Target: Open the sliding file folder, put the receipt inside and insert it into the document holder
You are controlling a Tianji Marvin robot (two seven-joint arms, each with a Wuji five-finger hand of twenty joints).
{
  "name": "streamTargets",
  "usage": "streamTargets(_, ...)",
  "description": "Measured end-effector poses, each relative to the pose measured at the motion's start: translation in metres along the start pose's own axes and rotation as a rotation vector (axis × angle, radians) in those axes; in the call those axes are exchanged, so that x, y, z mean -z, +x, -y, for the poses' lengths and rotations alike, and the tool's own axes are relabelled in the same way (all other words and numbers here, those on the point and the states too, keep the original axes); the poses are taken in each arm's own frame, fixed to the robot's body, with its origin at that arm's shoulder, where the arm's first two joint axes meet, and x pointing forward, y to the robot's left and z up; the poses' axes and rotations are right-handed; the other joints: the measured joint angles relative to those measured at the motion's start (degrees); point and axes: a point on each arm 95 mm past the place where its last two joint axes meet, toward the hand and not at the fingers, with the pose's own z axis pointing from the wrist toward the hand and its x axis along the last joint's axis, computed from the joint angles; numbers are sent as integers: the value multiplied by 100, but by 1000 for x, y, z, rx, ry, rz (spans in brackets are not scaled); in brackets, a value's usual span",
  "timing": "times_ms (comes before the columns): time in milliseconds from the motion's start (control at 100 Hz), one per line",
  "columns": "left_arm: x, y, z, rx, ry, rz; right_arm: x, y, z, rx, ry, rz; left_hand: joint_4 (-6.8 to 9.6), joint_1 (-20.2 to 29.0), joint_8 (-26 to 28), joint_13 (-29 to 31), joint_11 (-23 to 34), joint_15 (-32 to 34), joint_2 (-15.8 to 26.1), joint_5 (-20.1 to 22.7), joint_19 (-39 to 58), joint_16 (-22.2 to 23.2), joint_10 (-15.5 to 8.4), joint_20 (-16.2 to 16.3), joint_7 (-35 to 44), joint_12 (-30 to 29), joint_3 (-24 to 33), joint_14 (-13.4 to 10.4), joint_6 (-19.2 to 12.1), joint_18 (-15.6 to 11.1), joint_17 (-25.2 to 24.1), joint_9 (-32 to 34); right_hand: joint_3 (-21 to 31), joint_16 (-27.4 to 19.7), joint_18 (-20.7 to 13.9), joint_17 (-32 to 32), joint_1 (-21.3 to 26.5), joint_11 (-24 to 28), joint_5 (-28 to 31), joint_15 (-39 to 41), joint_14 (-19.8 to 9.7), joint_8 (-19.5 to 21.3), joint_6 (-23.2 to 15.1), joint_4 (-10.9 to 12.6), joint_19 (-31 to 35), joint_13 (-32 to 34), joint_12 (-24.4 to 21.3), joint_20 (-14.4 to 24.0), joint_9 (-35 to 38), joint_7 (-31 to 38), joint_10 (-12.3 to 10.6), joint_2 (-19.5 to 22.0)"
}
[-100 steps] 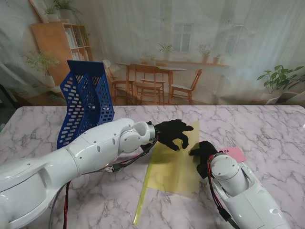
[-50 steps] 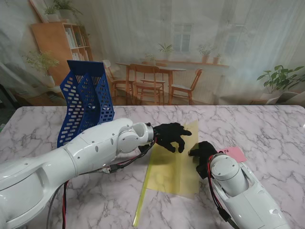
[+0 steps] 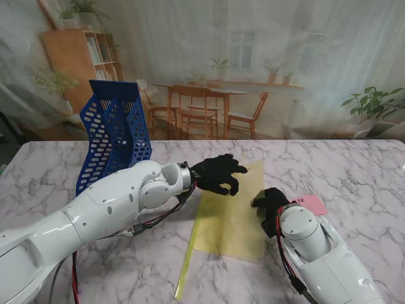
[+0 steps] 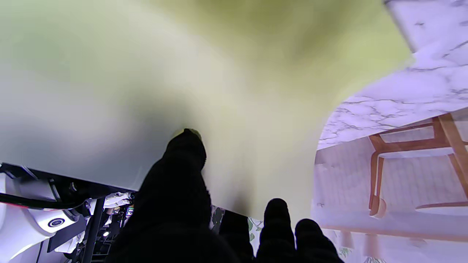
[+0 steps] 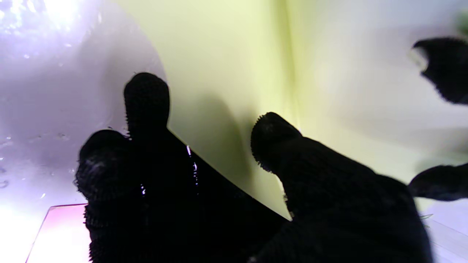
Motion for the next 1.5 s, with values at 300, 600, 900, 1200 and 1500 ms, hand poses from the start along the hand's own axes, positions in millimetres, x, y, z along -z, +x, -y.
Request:
streamTargets(300, 40, -10, -10, -34, 62, 49, -3, -2, 6, 12, 0, 4, 0, 17, 29, 0, 155, 106, 0, -3, 63, 69, 0, 83, 0, 84, 0, 0, 1, -1, 0, 4, -5, -52, 4, -404, 0, 0, -391, -279, 38, -489, -424, 0, -178, -159, -20, 0, -147, -581, 49, 116)
streamTargets(600, 64, -11, -20, -14, 107, 90, -2, -5, 6, 20, 3, 14, 0, 20, 174, 67, 261, 208, 0, -68, 133, 87, -1, 207, 0, 169, 1, 0, 1, -1, 0, 140, -326, -166, 4, -1699, -81, -88, -1310, -724, 204, -401, -551, 463, -819, -1361, -157, -9, -1491, -1871, 226, 642)
streamTargets(900, 55, -13, -23, 35, 95, 91, -1, -6, -2, -7, -38, 8, -1, 76, 376, 143, 261, 224, 57, -56, 134, 134, -7, 218, 146, 169, -73, -11, 16, -2, 0, 141, -897, -310, -364, -2893, -375, -367, -1993, -748, -6, -2, -547, 731, -1331, -2647, -439, -62, -3011, -2144, 269, 709)
streamTargets(1200, 48, -11, -21, 31, 108, 112, 9, -9, -12, -76, -64, -45, -1, 79, 376, 233, 331, 244, 50, 13, 217, 133, -23, 408, 143, 239, -81, -25, 25, 1, -12, 358, -1117, -475, -428, -3027, -465, -403, -1990, -1010, 98, 13, -547, 736, -1370, -2889, -454, -63, -3186, -2147, 275, 782)
streamTargets(1500, 44, -9, -14, 31, 129, 142, 27, -6, -34, 82, -143, -164, -1, 79, 381, 261, 377, 259, 50, 13, 372, 133, -6, 650, 127, 324, -85, -14, 31, 79, -50, 425, -1210, -478, -511, -3025, -785, -404, -1532, -1005, 98, 88, -917, 739, -1309, -2889, -509, -3, -3126, -2130, 275, 779)
